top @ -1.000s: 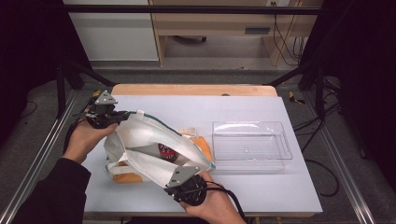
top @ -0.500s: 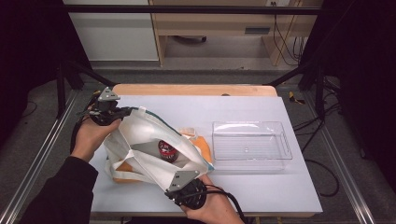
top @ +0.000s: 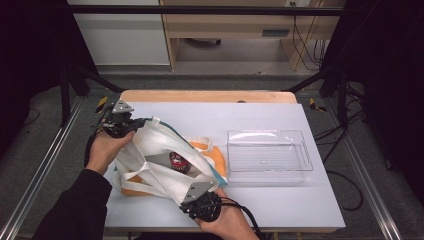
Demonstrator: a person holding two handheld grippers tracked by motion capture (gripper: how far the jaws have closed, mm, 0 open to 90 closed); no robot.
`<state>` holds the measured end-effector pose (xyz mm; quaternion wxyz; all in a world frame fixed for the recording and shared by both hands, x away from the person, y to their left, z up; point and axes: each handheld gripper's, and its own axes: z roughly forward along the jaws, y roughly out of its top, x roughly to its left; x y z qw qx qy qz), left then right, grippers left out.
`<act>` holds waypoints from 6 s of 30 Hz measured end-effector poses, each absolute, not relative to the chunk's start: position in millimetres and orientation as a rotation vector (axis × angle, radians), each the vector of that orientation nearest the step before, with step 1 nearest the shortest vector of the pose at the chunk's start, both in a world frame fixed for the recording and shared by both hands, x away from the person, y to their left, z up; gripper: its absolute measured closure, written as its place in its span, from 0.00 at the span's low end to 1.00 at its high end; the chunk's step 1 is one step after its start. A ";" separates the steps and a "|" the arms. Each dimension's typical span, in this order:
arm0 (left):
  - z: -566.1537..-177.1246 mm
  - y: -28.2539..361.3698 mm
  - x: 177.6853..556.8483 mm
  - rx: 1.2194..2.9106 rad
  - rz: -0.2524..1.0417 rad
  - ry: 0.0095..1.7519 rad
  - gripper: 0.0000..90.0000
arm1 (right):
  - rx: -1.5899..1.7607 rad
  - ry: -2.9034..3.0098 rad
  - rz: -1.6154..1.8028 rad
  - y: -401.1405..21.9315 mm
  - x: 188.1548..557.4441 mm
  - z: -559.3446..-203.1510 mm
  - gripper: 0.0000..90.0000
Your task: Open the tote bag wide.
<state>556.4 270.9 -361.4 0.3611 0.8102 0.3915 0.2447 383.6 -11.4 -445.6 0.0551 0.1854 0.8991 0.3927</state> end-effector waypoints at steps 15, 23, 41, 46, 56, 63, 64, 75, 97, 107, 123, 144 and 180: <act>-352.8 270.8 546.8 2.069 0.640 0.991 0.97 | 0.586 2.621 1.260 1.3 388.6 -409.8 0.61; -349.8 270.5 545.6 2.057 0.631 0.994 0.97 | 0.572 2.614 1.257 31.1 399.2 -403.2 0.56; -342.6 272.0 543.4 2.025 0.606 0.987 0.97 | 0.565 2.663 1.227 54.3 416.7 -419.9 0.99; -343.9 265.4 545.6 2.030 0.618 0.989 0.97 | 0.508 2.692 1.222 61.4 408.1 -422.2 0.99; -360.6 264.0 551.1 2.032 0.609 1.014 0.97 | 0.526 2.732 1.199 70.3 409.9 -441.2 0.99; -371.4 264.6 550.1 2.006 0.598 1.020 0.97 | 0.566 2.746 1.184 70.7 414.8 -453.6 0.98; -372.1 264.8 549.9 2.005 0.599 1.018 0.97 | 0.564 2.748 1.183 70.6 415.2 -453.9 0.98; -365.8 267.5 536.7 1.958 0.634 0.998 0.89 | 0.580 2.704 1.221 64.6 413.3 -445.6 0.78; -327.5 269.3 453.0 1.874 0.876 0.890 0.33 | 0.547 2.521 1.158 5.2 423.0 -350.3 0.31; -341.2 272.2 423.1 1.839 0.890 0.949 0.27 | 0.536 2.507 1.142 -6.9 468.7 -324.3 0.29; -412.0 246.8 389.0 1.913 0.842 1.033 0.27 | 0.632 2.533 0.981 1.6 501.7 -353.9 0.27; -444.5 247.9 388.4 1.934 0.734 1.064 0.51 | 0.587 2.606 0.862 18.8 522.4 -373.0 0.77; -445.7 261.6 385.6 1.995 0.700 1.054 0.93 | 0.806 2.550 0.892 -20.9 584.6 -377.2 0.96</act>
